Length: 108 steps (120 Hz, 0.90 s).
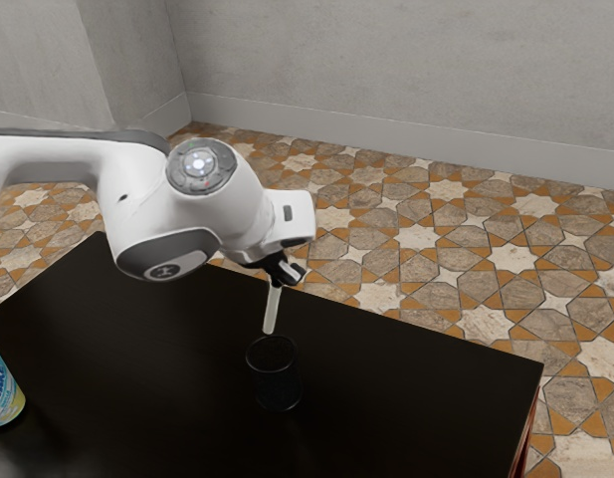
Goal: Put the marker into the pen holder.
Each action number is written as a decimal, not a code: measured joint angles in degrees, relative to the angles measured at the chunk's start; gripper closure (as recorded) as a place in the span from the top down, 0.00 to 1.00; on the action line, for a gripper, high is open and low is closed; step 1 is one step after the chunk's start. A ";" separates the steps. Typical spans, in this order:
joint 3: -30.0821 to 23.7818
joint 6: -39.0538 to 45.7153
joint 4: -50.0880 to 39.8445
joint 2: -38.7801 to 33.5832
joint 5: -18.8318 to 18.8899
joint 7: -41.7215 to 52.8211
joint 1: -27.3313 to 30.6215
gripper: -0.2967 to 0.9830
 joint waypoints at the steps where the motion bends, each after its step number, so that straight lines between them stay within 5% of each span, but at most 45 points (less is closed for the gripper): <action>1: -0.10 -0.02 -0.21 -0.13 0.01 -0.27 0.00 0.15; 36: -1.74 -0.57 -2.75 -1.51 -0.28 -8.18 -0.04 0.15; 58: -1.78 -0.83 -2.84 -1.39 -1.48 -10.41 -0.05 0.47; 76: 0.08 -1.97 -0.64 -0.08 -2.13 -11.32 3.25 0.62; 108: 12.27 -28.91 30.39 6.81 -18.80 -1.84 5.75 0.73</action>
